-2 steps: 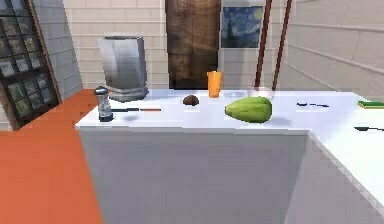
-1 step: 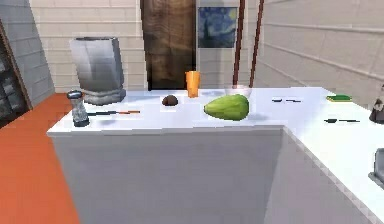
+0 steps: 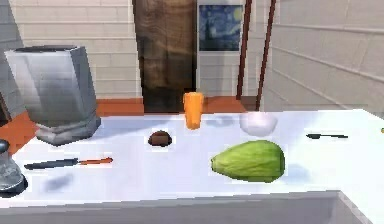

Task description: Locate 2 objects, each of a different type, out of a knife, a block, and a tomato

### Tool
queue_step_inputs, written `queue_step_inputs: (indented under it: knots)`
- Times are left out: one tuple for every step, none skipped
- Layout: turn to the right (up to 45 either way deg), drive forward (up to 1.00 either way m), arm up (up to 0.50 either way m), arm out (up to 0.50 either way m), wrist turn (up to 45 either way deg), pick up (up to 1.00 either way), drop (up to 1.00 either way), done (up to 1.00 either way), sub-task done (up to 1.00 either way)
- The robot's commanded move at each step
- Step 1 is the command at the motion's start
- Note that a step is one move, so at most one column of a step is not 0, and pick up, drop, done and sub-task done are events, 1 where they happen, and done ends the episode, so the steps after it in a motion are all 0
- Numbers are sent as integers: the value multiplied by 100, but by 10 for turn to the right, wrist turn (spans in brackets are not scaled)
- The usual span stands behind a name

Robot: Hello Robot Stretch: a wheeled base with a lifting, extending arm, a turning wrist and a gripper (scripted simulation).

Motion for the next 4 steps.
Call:
queue_step_inputs:
  knots:
    - [-300,0,0,0,0,0,0,0,0]
    - [0,0,0,0,0,0,0,0,100]
    - [-450,0,0,0,0,0,0,0,0]
    - [-450,0,0,0,0,0,0,0,0]
